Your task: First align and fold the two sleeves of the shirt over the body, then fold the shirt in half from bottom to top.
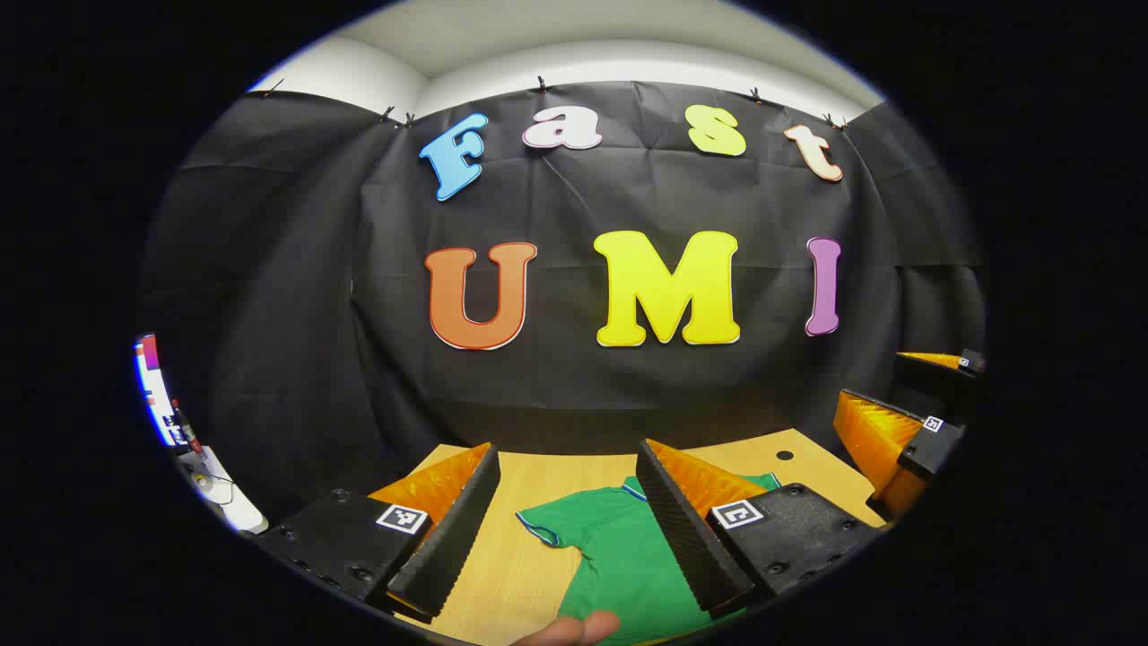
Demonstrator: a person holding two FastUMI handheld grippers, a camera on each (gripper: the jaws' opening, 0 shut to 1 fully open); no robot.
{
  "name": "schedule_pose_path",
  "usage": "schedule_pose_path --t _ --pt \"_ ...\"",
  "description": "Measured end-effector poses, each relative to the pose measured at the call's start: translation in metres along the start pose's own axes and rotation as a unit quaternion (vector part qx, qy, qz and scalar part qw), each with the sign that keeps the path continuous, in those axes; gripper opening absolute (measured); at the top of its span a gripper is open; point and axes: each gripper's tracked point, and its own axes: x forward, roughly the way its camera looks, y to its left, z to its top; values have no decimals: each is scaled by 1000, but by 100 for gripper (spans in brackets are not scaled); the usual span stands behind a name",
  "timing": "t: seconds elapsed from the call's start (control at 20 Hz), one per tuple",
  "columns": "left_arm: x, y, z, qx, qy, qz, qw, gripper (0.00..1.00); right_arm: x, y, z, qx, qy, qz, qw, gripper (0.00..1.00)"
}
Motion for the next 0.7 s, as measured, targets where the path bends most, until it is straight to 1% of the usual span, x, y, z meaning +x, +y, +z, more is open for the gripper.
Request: schedule_pose_path --t 0.05,0.25,0.35,0.4,0.45,0.5,0.55,0.6,0.65,0.7 --pt "1 -4 -1 0 3 -3 1000 99 2 -6 -3 3 4 -5 1000 95" --pt "6 -22 -3 0 14 -11 1000 99 12 -29 -11 1 19 -10 1000 94" --pt "9 -31 0 8 13 -10 1000 99 17 -41 -13 -3 24 -12 1000 95" --pt "10 -36 1 10 12 -10 1000 99 19 -48 -17 -10 29 -12 999 97" --pt "12 -43 1 9 11 -13 1000 99 21 -53 -18 -14 31 -11 999 95" --pt "13 -49 1 7 11 -15 1000 99 23 -57 -18 -16 31 -10 999 95" --pt "13 -54 0 4 12 -16 1000 99 23 -63 -19 -18 32 -11 999 95" --pt "13 -59 -1 2 16 -16 1000 95 25 -66 -20 -18 34 -11 999 96" --pt "13 -62 -4 0 19 -16 1000 99 25 -70 -22 -15 37 -10 999 95" --pt "13 -66 -5 -2 22 -18 1000 95 26 -72 -24 -12 39 -9 999 92"
